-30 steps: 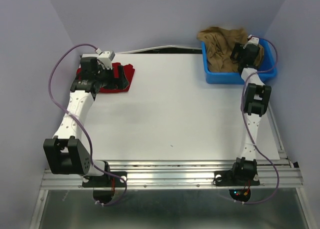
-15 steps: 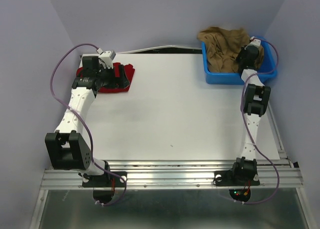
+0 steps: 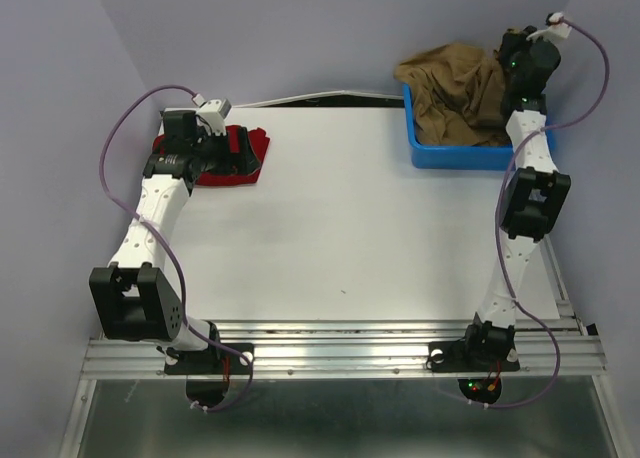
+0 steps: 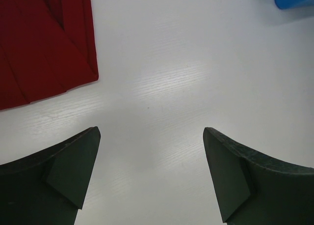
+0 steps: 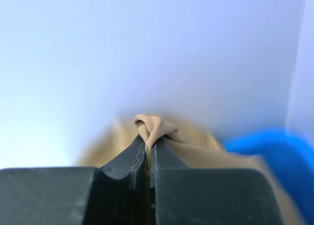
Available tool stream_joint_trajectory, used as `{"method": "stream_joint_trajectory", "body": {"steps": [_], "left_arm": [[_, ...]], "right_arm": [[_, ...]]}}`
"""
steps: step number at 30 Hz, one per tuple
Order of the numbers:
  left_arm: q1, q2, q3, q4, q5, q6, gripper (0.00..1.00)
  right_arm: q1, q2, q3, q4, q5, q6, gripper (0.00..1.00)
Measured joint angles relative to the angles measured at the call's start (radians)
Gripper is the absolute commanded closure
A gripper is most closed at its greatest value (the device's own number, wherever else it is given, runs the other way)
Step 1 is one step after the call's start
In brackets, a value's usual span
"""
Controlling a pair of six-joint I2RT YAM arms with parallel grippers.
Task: Fold and stack the skirts
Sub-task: Grab the skirt from the pile
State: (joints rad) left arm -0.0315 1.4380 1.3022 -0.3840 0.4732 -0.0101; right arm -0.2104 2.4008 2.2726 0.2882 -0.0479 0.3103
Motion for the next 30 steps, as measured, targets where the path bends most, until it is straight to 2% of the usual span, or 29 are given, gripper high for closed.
{"method": "stream_joint_trajectory", "body": {"steps": [6,14,19,24,27,28,29,30], "left_arm": [[0.0,-0.028,0.0,0.008,0.008,-0.008,0.01],[0.0,-0.074,0.0,0.022,0.016,-0.015,0.01],[0.0,-0.098,0.0,0.022,0.024,-0.025,0.01],[0.0,-0.135,0.0,0.026,0.023,-0.024,0.01],[0.0,-0.152,-0.003,0.028,0.021,-0.017,0.01],[0.0,-0.155,-0.006,0.03,0.02,-0.011,0.01],[0.0,-0.159,-0.013,0.032,0.018,-0.002,0.01],[0.0,-0.161,-0.019,0.031,0.016,0.007,0.01]], "right_arm": [[0.0,-0.159,0.014,0.046,-0.039,0.088,0.99],[0.0,-0.174,0.12,0.027,-0.135,0.206,0.99],[0.004,-0.254,0.098,0.002,-0.243,0.269,0.99],[0.011,-0.557,-0.254,0.034,-0.416,0.261,0.99],[0.016,-0.761,-0.483,0.028,-0.525,0.176,0.99],[0.018,-0.827,-0.566,0.026,-0.557,0.132,0.9],[0.021,-0.898,-0.653,0.005,-0.589,0.085,0.55],[0.022,-0.936,-0.706,-0.006,-0.608,0.044,0.39]]}}
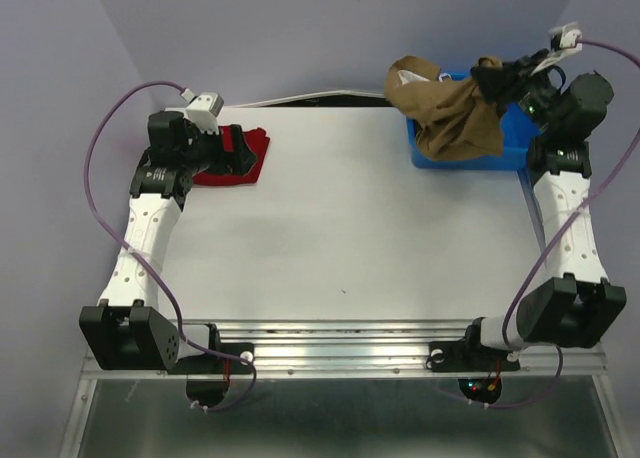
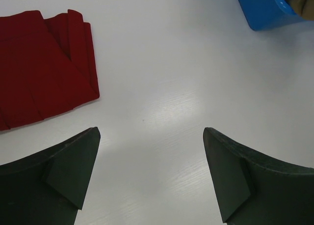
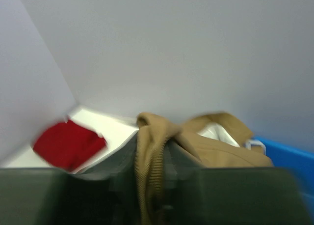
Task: Fold and stack the skirts
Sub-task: Grab the skirt from the pile
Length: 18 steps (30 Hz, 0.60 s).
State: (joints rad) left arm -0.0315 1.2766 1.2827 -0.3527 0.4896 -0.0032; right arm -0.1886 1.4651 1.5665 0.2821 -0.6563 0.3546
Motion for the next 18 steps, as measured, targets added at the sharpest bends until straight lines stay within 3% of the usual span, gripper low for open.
{"method": "stream_joint_trajectory", "body": {"steps": [3,4,10,18], "left_arm": [[-0.001,-0.001,-0.02,-0.003,-0.002,0.021,0.01],[-0.002,-0.001,-0.027,-0.003,-0.003,0.026,0.01],[-0.013,0.003,-0.052,-0.003,-0.004,0.053,0.01],[-0.022,0.005,-0.072,0.002,-0.005,0.064,0.01]], "right_arm": [[0.003,-0.114,-0.194,-0.13,-0.027,-0.176,0.1],[0.004,-0.126,-0.233,-0.171,-0.02,-0.212,0.07],[0.008,-0.037,-0.304,-0.349,0.027,-0.311,0.08],[0.137,0.248,-0.023,-0.432,0.111,-0.341,0.08]]}}
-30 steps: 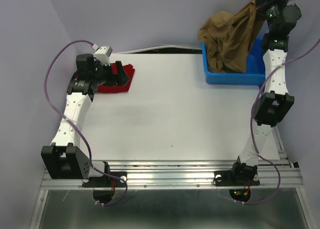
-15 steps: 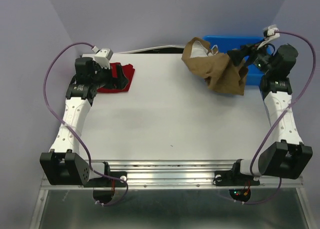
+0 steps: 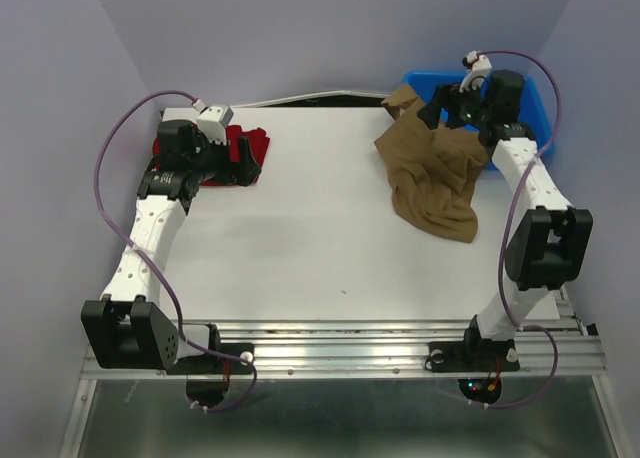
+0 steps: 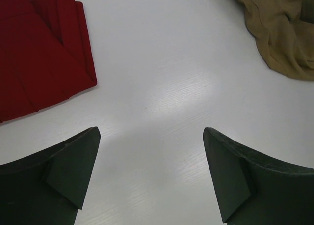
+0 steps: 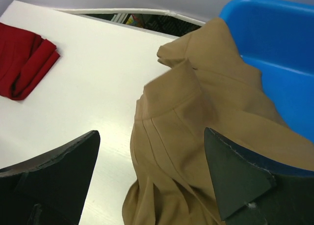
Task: Fold and stack the skirts
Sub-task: Grab the skirt from the pile, then move the skirt to the center of the board
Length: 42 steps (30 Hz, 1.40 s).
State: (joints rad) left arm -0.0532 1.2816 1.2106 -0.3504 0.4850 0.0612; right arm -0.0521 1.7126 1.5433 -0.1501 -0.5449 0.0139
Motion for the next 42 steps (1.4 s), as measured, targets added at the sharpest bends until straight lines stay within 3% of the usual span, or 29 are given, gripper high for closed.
{"method": "stream_joint_trajectory", "body": {"steps": [11,14,15,17,18,25,29,42], "left_arm": [[0.0,0.013,-0.008,0.003,-0.003,0.006,0.01],[0.0,0.013,-0.008,0.003,-0.003,0.006,0.01],[0.0,0.013,-0.008,0.003,-0.003,0.006,0.01],[0.0,0.013,-0.008,0.003,-0.004,0.007,0.01],[0.0,0.013,-0.008,0.003,-0.005,0.008,0.01],[0.0,0.013,-0.008,0.003,-0.009,0.009,0.01],[0.0,0.013,-0.008,0.003,-0.009,0.008,0.01],[0.0,0.003,0.001,0.002,-0.012,-0.011,0.01]], "right_arm": [[0.087,0.373,0.333,-0.057,0.181,-0.053,0.05],[0.087,0.448,0.402,-0.081,0.223,-0.074,0.49],[0.087,0.468,0.422,-0.094,0.229,-0.076,0.78],[0.087,0.497,0.457,-0.121,0.238,-0.076,0.96],[0.087,0.502,0.466,-0.13,0.238,-0.077,0.99],[0.087,0.451,0.471,-0.13,0.258,-0.071,0.99],[0.086,0.394,0.555,-0.123,0.253,-0.053,0.99],[0.084,0.047,0.669,0.199,0.023,0.164,0.99]]}}
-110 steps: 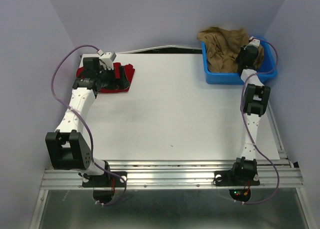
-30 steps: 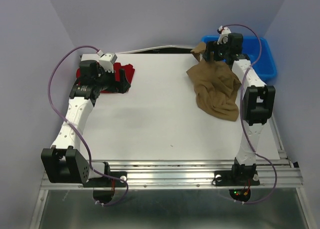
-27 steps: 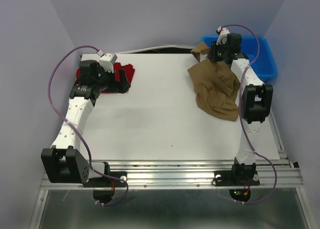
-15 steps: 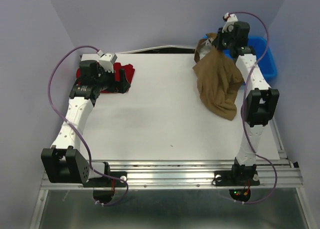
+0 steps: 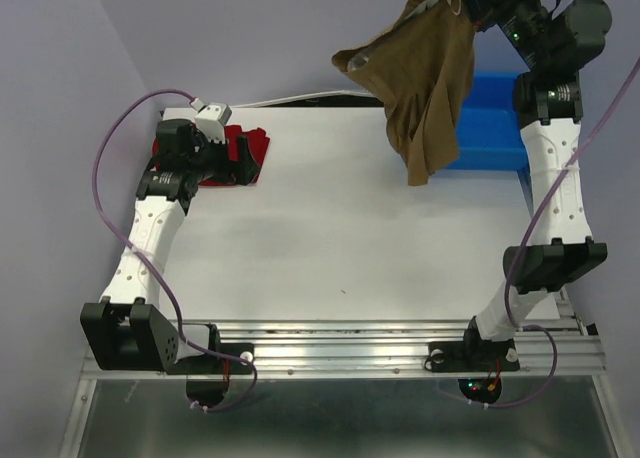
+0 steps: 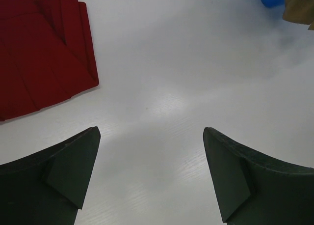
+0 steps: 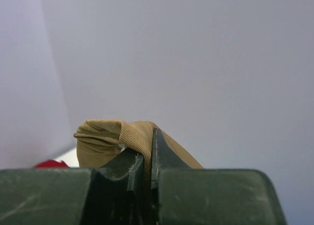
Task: Fold and stack the skirts
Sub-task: Move the skirt to the center of the board
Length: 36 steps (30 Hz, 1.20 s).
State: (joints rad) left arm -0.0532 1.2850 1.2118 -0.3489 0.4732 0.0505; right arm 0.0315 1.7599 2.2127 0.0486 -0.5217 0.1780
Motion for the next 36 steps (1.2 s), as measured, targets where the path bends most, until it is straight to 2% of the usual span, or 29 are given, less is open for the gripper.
{"method": "stream_joint_trajectory", "body": {"steps": [9,14,16,19,22,26,28,29,30,31,33,34,36], "left_arm": [[0.0,-0.134,0.005,-0.014,0.016,0.054,0.01],[0.0,-0.21,0.006,-0.036,0.059,0.135,0.02],[0.0,-0.234,0.006,-0.06,0.087,0.188,0.02],[0.0,-0.268,-0.008,-0.08,0.123,0.267,0.02],[0.0,-0.309,-0.062,-0.106,0.15,0.357,0.05],[0.0,-0.327,-0.134,-0.155,0.166,0.464,0.07],[0.0,-0.327,-0.181,-0.179,0.174,0.524,0.07],[0.0,-0.327,-0.197,-0.189,0.176,0.545,0.07],[0.0,-0.328,-0.222,-0.2,0.18,0.572,0.07],[0.0,-0.33,-0.241,-0.203,0.184,0.587,0.07],[0.0,-0.343,-0.283,-0.201,0.192,0.605,0.07],[0.0,-0.354,-0.301,-0.198,0.196,0.604,0.07],[0.0,-0.368,-0.322,-0.194,0.203,0.593,0.07]], "right_arm": [[0.01,-0.089,0.0,0.169,-0.182,0.254,0.99],[0.067,-0.193,-0.294,0.245,-0.312,0.345,0.99],[0.128,-0.212,-0.472,0.275,-0.38,0.358,0.97],[0.216,-0.179,-0.636,0.267,-0.434,0.334,0.96],[0.333,-0.071,-0.761,0.187,-0.463,0.232,0.97],[0.455,0.089,-0.77,0.103,-0.444,0.116,0.97],[0.508,0.172,-0.76,0.058,-0.422,0.079,0.88],[0.528,0.202,-0.751,0.045,-0.413,0.074,0.78],[0.549,0.239,-0.738,0.034,-0.405,0.072,0.61],[0.571,0.278,-0.724,0.022,-0.384,0.07,0.34],[0.593,0.309,-0.722,0.003,-0.354,0.084,0.24],[0.599,0.317,-0.722,-0.007,-0.332,0.09,0.16],[0.602,0.314,-0.721,-0.035,-0.281,0.088,0.14]]}}
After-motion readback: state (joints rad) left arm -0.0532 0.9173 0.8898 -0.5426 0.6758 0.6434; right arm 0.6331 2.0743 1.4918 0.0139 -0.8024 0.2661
